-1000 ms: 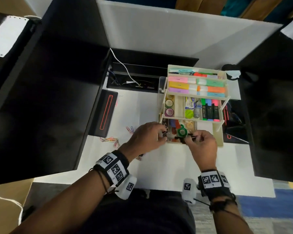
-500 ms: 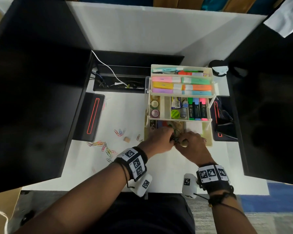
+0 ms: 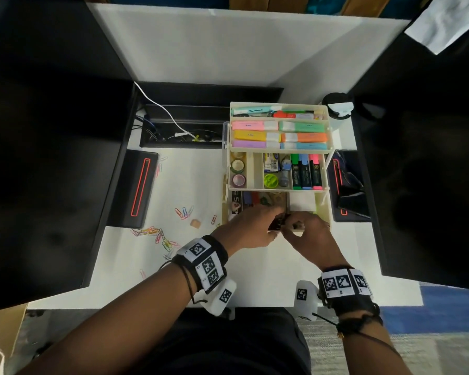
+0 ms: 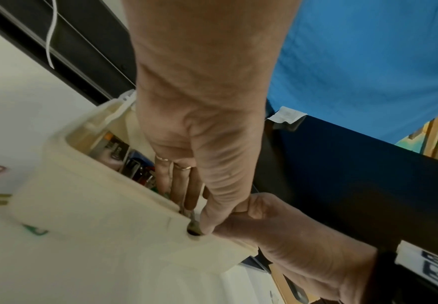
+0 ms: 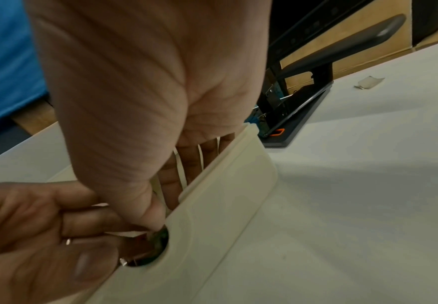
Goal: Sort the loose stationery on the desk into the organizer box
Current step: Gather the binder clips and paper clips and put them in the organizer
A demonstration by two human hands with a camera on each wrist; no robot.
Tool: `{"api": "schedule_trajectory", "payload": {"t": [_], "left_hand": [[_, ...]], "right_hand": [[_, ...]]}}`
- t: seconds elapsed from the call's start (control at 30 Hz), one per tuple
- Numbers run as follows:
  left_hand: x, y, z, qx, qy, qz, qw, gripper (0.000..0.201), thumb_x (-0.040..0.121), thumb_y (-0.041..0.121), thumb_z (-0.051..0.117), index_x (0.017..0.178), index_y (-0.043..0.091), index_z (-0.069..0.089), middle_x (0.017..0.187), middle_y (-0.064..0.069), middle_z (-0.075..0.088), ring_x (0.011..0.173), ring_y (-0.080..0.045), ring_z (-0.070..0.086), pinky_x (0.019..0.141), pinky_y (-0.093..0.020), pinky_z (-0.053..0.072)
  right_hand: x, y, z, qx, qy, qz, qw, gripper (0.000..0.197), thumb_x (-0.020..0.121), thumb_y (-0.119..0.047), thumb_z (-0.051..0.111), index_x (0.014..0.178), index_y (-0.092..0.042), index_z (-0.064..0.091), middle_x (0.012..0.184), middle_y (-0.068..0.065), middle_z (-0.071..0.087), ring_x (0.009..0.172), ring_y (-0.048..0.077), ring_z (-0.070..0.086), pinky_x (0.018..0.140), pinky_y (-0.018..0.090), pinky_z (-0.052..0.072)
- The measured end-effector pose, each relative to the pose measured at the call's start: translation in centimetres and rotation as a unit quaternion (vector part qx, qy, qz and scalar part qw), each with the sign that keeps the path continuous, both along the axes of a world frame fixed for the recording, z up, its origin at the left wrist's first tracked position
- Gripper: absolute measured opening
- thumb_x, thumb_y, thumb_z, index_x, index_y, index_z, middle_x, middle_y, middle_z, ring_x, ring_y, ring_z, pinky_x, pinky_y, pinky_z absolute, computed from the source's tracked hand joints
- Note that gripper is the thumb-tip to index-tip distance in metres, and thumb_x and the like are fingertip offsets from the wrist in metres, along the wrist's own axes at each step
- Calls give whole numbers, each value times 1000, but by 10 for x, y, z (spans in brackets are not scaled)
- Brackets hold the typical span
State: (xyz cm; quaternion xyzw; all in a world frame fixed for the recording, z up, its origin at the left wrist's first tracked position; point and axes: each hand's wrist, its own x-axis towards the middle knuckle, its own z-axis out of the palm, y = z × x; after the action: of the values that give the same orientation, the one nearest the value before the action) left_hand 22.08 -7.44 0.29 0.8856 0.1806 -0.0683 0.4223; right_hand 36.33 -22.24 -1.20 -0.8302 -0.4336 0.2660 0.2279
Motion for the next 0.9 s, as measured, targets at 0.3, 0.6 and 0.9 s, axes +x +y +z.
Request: {"api": "schedule_trajectory", "payload": {"t": [0.3, 0.6, 0.9], "left_hand": [[-94, 37, 10, -39, -78, 100, 991, 43, 99, 3, 52, 132, 28, 59, 131, 5, 65, 113, -8, 63, 89, -26, 57], [-244, 69, -17, -32, 22, 276, 960, 50, 92, -6, 44, 118, 31, 65, 117, 14, 67, 97, -4, 64, 87, -29, 56], [-274, 27, -33, -67, 10, 268, 961, 35, 94, 5, 62, 111, 35, 68, 106, 19, 69, 88, 12, 60, 81, -9, 47]], "right_hand": [[-69, 27, 33, 176, -69, -7, 982, 31, 86, -5, 74, 114, -13, 65, 112, 0, 60, 101, 16, 60, 89, 29, 52], [-189, 64, -22, -5, 12, 200, 980, 41, 93, -28, 72, 132, -26, 61, 128, -5, 56, 93, 12, 66, 81, 31, 58], [-195, 81, -48, -29, -1, 177, 984, 13, 91, -15, 71, 100, -19, 79, 96, 5, 64, 82, 25, 66, 79, 39, 57]]}}
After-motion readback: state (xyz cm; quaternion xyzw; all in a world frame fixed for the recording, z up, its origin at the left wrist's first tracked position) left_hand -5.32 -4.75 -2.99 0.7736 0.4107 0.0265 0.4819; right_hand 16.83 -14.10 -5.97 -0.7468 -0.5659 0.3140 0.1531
